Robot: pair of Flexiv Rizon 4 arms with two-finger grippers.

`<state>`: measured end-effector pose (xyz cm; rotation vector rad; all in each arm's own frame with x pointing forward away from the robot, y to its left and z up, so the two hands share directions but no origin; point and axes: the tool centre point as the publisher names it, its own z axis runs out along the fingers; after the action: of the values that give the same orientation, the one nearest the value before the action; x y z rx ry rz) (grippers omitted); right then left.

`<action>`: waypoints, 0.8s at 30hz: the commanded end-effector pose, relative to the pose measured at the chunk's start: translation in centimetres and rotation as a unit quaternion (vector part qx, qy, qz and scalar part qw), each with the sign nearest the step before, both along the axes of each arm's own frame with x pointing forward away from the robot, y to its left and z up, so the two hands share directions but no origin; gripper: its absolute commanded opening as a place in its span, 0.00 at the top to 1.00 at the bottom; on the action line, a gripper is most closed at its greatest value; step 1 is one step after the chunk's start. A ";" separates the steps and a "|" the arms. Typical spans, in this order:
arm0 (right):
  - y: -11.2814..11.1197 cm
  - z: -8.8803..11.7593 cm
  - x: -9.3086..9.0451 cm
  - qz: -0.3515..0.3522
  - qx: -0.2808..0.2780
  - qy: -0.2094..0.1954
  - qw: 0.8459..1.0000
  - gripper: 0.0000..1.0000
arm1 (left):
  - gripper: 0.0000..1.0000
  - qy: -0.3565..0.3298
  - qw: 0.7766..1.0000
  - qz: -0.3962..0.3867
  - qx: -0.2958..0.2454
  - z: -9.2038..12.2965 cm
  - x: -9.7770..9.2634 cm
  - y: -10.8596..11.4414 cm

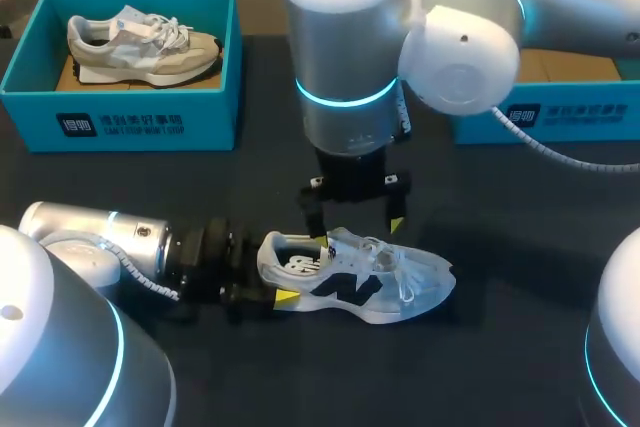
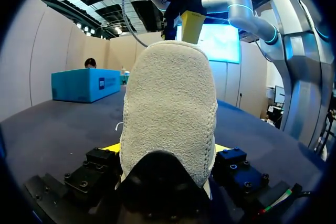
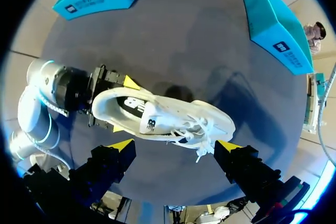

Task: Take the shoe out of the shoebox, open the shoe tongue, remove and reinsert the insole, then place the shoe into the shoebox

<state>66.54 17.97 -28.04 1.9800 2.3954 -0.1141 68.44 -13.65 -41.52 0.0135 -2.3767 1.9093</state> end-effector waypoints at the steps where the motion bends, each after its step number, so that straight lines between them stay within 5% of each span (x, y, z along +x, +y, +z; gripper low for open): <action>1: 1.0 0.7 -0.5 -0.012 -0.022 -0.016 1.000 0.00 | 1.00 0.000 1.000 0.002 0.001 0.1 -0.1 -0.1; 14: 4.3 0.0 -0.3 -0.060 -0.094 -0.046 0.993 0.00 | 1.00 0.000 1.000 0.002 0.001 0.1 -0.1 -0.1; 24: 3.4 -2.1 0.0 -0.087 -0.106 -0.057 0.989 0.00 | 1.00 0.000 1.000 0.002 0.001 0.1 -0.1 -0.1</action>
<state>67.24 20.87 -29.52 2.0198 2.1121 -0.2222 68.44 -13.66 -41.52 0.0132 -2.3766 1.9094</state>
